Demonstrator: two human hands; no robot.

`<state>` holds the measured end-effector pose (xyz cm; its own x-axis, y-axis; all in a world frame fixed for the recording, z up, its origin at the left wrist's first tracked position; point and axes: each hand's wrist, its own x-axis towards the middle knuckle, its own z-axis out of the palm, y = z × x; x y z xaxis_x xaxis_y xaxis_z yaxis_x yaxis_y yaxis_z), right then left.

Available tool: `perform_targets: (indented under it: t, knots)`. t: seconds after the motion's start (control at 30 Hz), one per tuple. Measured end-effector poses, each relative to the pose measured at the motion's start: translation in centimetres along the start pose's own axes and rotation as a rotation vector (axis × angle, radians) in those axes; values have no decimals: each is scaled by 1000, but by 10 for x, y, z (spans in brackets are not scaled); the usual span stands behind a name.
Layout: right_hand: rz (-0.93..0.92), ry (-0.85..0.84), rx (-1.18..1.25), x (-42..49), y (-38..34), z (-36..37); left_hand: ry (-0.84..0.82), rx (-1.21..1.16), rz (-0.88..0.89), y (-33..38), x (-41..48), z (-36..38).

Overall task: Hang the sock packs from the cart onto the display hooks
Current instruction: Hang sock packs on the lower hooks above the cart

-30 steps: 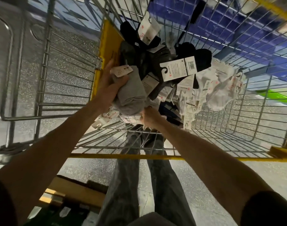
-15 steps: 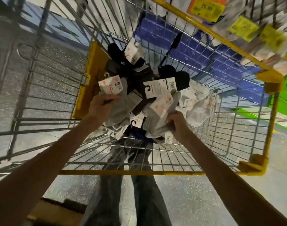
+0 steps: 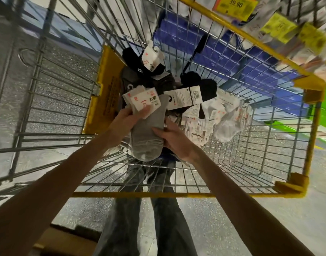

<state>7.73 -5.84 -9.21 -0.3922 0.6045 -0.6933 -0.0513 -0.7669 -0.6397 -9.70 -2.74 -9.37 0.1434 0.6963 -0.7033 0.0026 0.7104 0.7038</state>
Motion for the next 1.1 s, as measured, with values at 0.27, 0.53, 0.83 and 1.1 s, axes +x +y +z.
perform_targets:
  t: [0.27, 0.53, 0.83, 1.1]
  knots:
    - [14, -29, -64, 4, -2, -2, 46, -83, -15, -2, -4, -8]
    - [-49, -35, -407, 16, -10, 3, -13, 16, 4, 10, -1, -19]
    - [-146, 339, -594, 55, 33, 21, 302, 2, 137, 41, 12, -34]
    - [-67, -88, -1440, 75, 87, 43, 373, 5, 236, 54, 12, -36]
